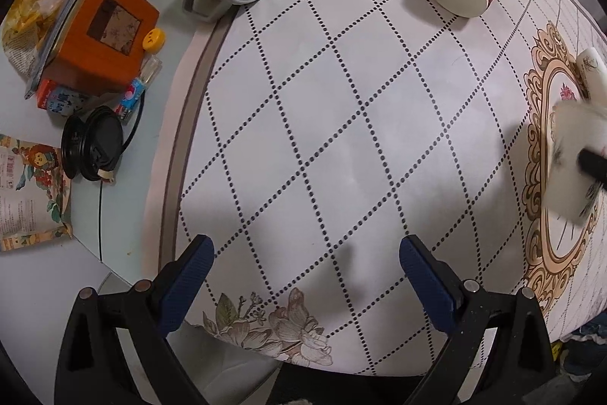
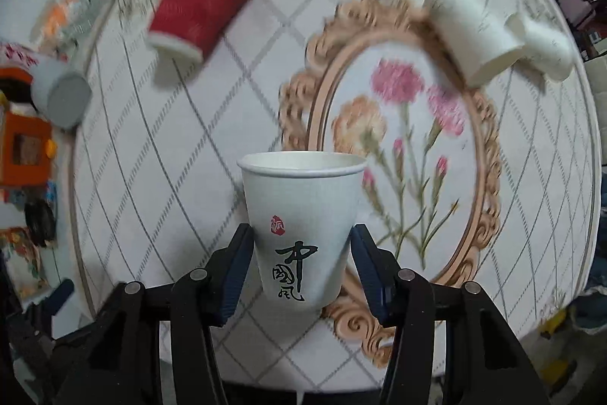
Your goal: Flip cup upright
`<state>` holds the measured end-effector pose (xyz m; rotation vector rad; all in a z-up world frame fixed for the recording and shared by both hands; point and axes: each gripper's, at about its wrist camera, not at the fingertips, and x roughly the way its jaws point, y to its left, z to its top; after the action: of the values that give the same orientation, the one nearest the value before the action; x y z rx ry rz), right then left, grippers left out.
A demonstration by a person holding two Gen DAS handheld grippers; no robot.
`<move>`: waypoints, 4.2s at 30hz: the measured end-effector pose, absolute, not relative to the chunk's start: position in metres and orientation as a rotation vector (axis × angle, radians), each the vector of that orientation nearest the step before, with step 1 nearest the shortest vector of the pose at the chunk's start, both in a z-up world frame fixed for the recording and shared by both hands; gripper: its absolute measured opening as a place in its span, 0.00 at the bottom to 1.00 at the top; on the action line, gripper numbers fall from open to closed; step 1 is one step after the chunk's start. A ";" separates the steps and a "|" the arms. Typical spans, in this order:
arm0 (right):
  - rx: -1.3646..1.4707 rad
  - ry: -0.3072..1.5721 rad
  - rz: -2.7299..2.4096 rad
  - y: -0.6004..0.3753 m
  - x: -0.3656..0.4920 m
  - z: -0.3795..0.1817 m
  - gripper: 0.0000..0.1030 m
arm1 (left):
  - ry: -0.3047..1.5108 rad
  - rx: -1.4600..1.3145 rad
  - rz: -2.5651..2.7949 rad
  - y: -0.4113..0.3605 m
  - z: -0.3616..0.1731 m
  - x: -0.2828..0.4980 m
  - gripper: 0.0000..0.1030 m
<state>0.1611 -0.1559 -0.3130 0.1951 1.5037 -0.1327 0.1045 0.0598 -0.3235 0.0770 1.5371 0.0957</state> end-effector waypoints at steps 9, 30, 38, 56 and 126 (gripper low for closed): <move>0.211 1.090 -0.209 -0.172 0.188 -0.294 0.54 | 1.513 0.131 0.075 0.042 -0.330 0.141 0.97; 0.196 1.065 -0.223 -0.170 0.135 -0.328 0.79 | 1.441 0.177 0.016 0.039 -0.297 0.130 0.97; 0.120 1.090 -0.388 -0.179 0.093 -0.267 0.98 | 1.330 0.177 -0.052 0.019 -0.232 0.100 0.97; 0.039 0.928 -0.250 -0.190 -0.002 -0.053 1.00 | 1.013 0.081 -0.062 -0.006 -0.056 0.003 1.00; 0.005 0.909 -0.238 -0.201 -0.091 0.008 1.00 | 0.958 0.062 -0.063 -0.014 -0.010 -0.071 1.00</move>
<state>-0.0907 -0.2013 0.0082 0.0050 0.9086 -0.2380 -0.0709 -0.0140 -0.0097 0.0619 0.9577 -0.0632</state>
